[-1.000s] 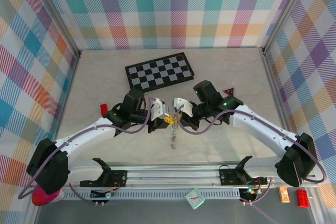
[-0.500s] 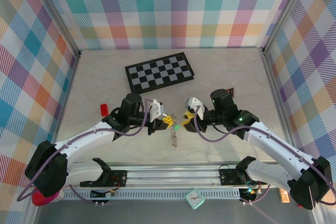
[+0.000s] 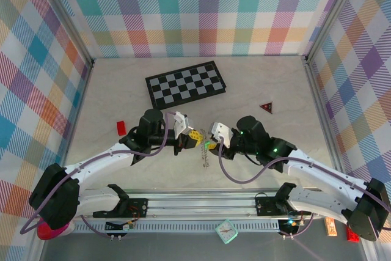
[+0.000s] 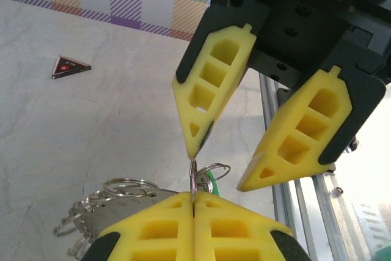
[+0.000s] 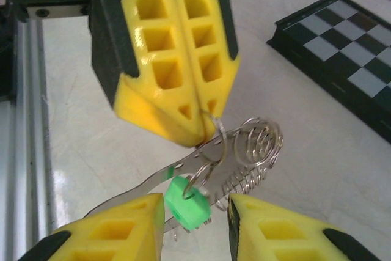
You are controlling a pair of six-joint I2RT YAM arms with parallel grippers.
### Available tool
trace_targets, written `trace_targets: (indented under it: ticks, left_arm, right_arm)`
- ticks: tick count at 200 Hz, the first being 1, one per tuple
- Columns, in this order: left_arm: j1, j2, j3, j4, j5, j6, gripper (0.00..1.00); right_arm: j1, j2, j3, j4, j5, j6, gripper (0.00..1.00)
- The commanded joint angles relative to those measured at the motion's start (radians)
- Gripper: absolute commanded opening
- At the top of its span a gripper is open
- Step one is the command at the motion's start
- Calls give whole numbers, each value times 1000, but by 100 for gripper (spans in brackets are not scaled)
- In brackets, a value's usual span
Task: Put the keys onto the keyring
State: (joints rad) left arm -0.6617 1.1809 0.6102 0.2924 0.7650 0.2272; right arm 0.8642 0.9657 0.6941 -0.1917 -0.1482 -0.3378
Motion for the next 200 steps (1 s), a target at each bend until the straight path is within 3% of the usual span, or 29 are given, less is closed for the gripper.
trace_targets:
  ticks: [1,22,92,127,160,200]
  left_arm:
    - [-12,-4,0,56,13,-23,0]
    - [-12,-1,-5,74,15,-35,0]
    - [-12,8,2,106,4,-62,0]
    - [-12,23,8,142,1,-87,0]
    - [-12,31,11,148,-2,-90,0]
    - [-12,23,3,133,-6,-64,0]
  right_arm:
    - [10,-3,-10,59,45,-28,30]
    - [12,-5,-9,57,33,-33,26]
    - [15,11,-2,54,-41,-48,3]
    - [23,41,4,88,-89,-45,0]
    - [30,59,7,122,-99,-28,4]
    - [17,-24,-29,102,-52,-14,28]
